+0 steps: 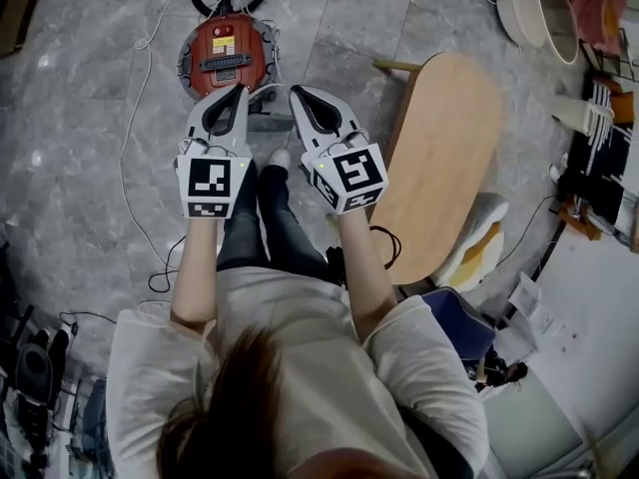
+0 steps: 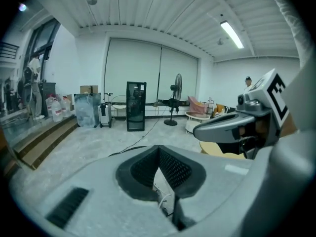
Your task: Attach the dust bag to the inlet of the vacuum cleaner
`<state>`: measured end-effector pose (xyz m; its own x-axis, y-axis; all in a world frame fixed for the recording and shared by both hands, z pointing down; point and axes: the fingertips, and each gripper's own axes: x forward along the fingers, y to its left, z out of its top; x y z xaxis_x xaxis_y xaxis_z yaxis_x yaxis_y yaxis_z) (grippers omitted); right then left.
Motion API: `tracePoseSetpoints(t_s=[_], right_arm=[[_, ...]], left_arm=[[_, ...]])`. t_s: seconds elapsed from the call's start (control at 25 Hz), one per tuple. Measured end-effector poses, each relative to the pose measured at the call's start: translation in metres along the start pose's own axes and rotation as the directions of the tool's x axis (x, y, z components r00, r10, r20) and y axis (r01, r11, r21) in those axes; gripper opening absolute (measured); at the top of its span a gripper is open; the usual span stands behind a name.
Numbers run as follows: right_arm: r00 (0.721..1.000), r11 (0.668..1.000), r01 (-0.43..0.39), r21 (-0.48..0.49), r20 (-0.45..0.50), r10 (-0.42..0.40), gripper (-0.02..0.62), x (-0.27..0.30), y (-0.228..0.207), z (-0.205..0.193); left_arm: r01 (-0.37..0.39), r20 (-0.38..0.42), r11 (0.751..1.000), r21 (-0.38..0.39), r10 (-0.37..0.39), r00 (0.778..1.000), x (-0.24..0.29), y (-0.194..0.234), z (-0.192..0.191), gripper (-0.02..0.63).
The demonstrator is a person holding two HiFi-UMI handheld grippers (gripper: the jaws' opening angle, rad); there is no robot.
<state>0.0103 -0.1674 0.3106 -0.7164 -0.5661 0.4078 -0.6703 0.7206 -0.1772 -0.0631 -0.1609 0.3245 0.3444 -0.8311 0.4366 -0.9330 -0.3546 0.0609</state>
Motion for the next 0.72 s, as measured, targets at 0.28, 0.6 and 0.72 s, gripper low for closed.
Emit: tracePoseSetpoints(t_s=[0.28, 0.6, 0.72], right_arm=[[0.996, 0.999, 0.049, 0.001, 0.068, -0.049, 0.002, -0.047, 0.009, 0.054], [0.987, 0.995, 0.095, -0.036, 0.130, -0.090, 0.002, -0.117, 0.024, 0.097], [0.982, 0.991, 0.123, -0.053, 0.153, -0.113, 0.002, -0.141, 0.026, 0.108]], left_arm=[[0.008, 0.074, 1.000, 0.005, -0.009, 0.997, -0.041, -0.012, 0.059, 0.016], [0.008, 0.165, 0.998, -0.061, 0.003, 0.986, -0.089, -0.023, 0.112, 0.017], [0.018, 0.203, 0.999, -0.048, -0.008, 0.979, -0.104, -0.031, 0.127, 0.017]])
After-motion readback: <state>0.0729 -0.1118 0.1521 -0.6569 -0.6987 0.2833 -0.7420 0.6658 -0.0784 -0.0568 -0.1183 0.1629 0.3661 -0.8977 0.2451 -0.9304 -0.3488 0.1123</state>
